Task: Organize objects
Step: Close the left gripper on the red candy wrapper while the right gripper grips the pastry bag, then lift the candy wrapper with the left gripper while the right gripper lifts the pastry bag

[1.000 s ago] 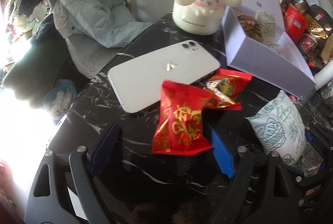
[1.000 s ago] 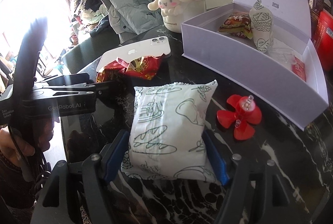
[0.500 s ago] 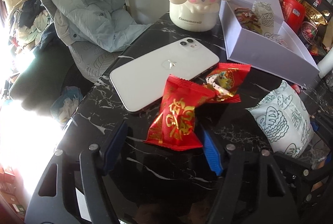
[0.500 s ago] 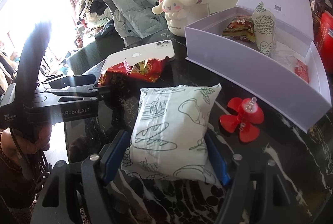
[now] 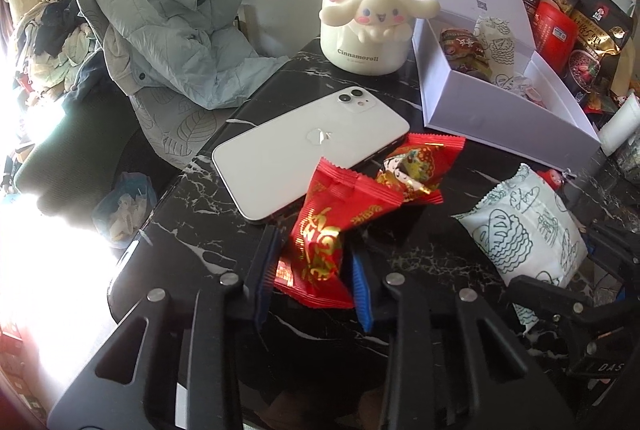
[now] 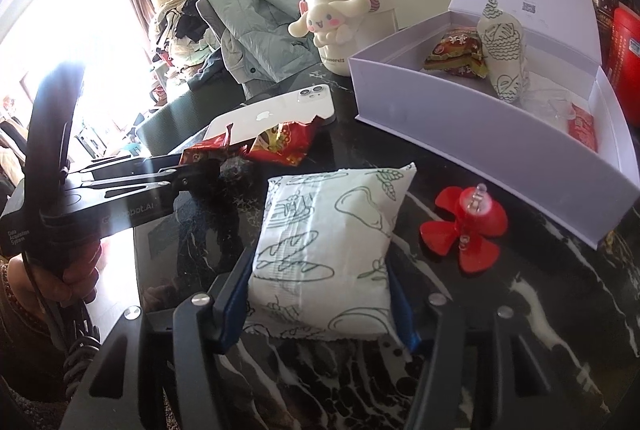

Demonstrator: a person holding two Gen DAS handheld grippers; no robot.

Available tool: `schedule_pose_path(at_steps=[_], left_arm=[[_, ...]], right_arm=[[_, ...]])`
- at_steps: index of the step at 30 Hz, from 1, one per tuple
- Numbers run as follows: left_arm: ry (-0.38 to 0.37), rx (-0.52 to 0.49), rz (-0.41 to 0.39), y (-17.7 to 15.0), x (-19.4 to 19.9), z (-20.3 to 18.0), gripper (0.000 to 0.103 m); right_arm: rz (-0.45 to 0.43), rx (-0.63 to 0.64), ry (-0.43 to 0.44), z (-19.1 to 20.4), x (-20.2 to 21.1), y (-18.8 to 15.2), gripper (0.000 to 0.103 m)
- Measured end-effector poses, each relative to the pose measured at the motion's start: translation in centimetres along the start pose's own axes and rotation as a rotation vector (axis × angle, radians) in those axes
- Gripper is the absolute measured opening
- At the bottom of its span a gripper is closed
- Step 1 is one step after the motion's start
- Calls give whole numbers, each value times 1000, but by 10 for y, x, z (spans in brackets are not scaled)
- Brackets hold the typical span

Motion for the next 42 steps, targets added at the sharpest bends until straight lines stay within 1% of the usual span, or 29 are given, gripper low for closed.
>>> schedule_pose_path(at_steps=[4, 12, 15, 19, 22, 26, 29, 30, 33, 34, 37, 42], left_arm=[[-24, -4, 7, -3, 9, -2, 30], [-70, 18, 1, -6, 13, -3, 30], [-64, -12, -4, -4, 8, -7, 30], [-56, -55, 12, -2, -1, -12, 30], [-60, -76, 20, -2, -8, -16, 32], [-69, -90, 15, -3, -12, -19, 33], [-70, -71, 23, -2, -13, -18, 33], [-75, -64, 27, -2, -13, -17, 33], [-138, -43, 43, -3, -11, -18, 32], [-146, -41, 45, -3, -9, -19, 32], [-142, -45, 45, -5, -4, -20, 31], [-161, -49, 41, -5, 8, -22, 28]], right_arm=[[-1, 22, 10, 7, 7, -1, 60], [1, 45, -20, 12, 24, -8, 60], [6, 62, -36, 14, 30, -13, 60], [31, 57, -53, 13, 33, -22, 60], [57, 53, -57, 11, 30, -27, 61], [61, 59, -59, 13, 30, -27, 63], [75, 75, -68, 14, 27, -29, 63], [66, 76, -71, 14, 27, -29, 63], [64, 61, -65, 12, 28, -28, 61], [66, 57, -62, 11, 28, -28, 60], [69, 54, -55, 11, 29, -27, 59], [51, 56, -37, 15, 37, -25, 59]])
Point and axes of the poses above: each gripper's, at about its wrist camera, not at the fingertips, and x roughly against the way its jaws point, z to its left, y to its top, the point moved 3 cm from there along -x, roughly the way its jaws point, and after that the axes turned 11 degrees about -z, right-handed, at the moved point
